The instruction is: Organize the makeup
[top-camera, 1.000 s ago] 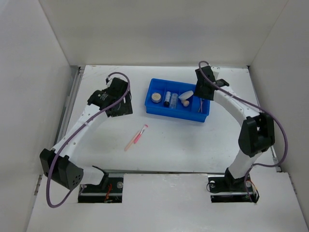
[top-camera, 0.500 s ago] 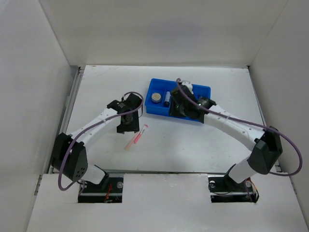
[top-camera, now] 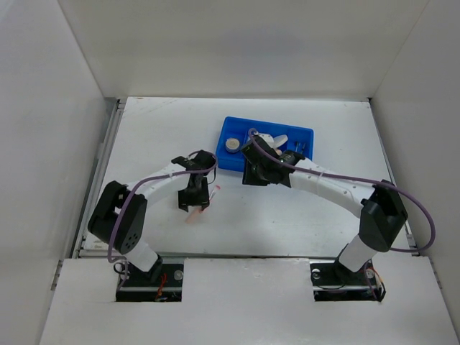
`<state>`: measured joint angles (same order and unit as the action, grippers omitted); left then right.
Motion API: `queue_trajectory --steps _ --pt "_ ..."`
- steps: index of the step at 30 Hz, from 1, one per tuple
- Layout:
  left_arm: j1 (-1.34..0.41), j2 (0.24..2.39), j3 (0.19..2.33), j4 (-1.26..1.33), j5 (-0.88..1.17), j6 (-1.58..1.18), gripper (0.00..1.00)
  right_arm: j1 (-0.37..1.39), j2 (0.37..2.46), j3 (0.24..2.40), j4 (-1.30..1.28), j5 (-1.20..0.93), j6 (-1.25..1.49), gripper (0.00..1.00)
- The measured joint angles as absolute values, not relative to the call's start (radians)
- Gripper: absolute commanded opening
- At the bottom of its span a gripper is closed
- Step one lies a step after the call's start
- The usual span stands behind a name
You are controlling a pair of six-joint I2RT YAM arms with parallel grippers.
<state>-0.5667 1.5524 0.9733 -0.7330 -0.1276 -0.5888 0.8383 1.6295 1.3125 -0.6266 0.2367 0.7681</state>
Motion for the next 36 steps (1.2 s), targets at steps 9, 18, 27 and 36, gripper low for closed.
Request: queue_trajectory --steps 9,18,27,36 --pt "-0.479 1.602 0.944 -0.676 -0.12 -0.61 0.41 0.838 1.629 1.313 -0.628 0.25 0.768 0.39" --pt "-0.471 1.618 0.931 -0.651 -0.104 -0.615 0.17 0.839 1.629 1.314 -0.63 0.252 0.768 0.39" --pt "-0.443 1.61 0.963 -0.692 -0.106 -0.619 0.0 0.898 1.677 1.382 -0.652 0.217 0.79 0.5" --pt "-0.387 1.332 1.278 -0.937 -0.211 -0.624 0.0 1.008 1.939 1.56 -0.659 0.163 0.828 0.58"
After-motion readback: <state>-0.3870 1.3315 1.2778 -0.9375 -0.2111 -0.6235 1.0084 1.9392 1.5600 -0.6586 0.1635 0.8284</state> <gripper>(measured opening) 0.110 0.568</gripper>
